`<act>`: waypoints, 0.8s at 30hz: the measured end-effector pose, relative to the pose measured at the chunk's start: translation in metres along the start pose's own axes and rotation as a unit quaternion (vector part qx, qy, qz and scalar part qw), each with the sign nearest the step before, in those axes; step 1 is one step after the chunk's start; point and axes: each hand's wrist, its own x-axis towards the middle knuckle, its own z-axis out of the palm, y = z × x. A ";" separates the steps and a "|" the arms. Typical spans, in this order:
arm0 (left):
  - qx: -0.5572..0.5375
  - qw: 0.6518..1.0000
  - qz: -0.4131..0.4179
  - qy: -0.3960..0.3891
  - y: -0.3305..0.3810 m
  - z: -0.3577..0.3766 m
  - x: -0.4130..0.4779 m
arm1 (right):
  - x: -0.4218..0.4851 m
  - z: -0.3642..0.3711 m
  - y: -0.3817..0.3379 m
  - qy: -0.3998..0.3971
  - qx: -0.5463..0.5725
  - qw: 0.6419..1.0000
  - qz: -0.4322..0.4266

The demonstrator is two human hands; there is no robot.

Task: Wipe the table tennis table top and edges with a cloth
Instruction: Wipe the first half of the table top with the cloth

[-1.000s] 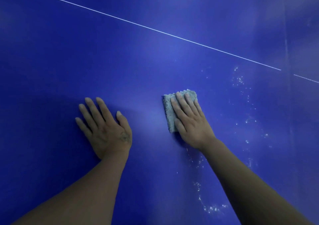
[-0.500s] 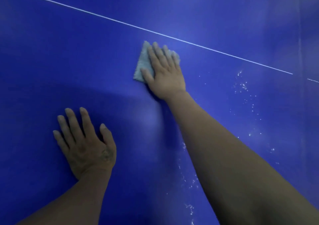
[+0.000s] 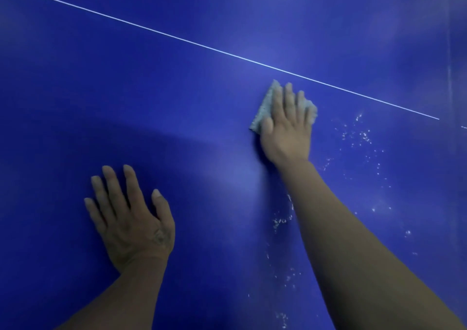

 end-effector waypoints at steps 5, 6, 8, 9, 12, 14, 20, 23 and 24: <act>0.011 1.000 -0.003 -0.007 -0.001 0.001 0.000 | 0.034 0.011 -0.071 0.013 0.009 0.998 -0.063; 0.012 1.000 -0.002 -0.008 -0.001 0.001 0.000 | 0.041 0.010 -0.066 0.010 0.007 0.997 -0.075; 0.009 1.000 0.000 -0.008 0.000 0.000 0.001 | 0.049 0.004 -0.039 0.003 0.013 0.996 -0.085; 0.005 1.000 0.000 -0.006 0.000 -0.001 0.000 | 0.051 0.000 -0.020 0.004 0.020 0.997 -0.075; -0.007 1.000 -0.001 -0.003 0.002 -0.003 -0.001 | 0.043 -0.015 0.043 0.002 0.032 0.999 -0.002; -0.008 1.000 -0.002 -0.005 0.003 -0.004 -0.001 | 0.028 -0.025 0.078 -0.002 0.037 0.998 0.048; -0.010 1.000 -0.002 -0.004 0.003 -0.005 0.000 | -0.032 -0.027 0.110 -0.008 0.102 0.990 0.101; -0.008 1.000 0.000 -0.004 0.001 -0.003 -0.001 | -0.052 -0.035 0.131 -0.012 0.137 0.990 -0.017; -0.007 1.000 0.000 -0.005 0.000 -0.003 -0.001 | -0.053 -0.040 0.142 -0.023 0.114 0.991 -0.065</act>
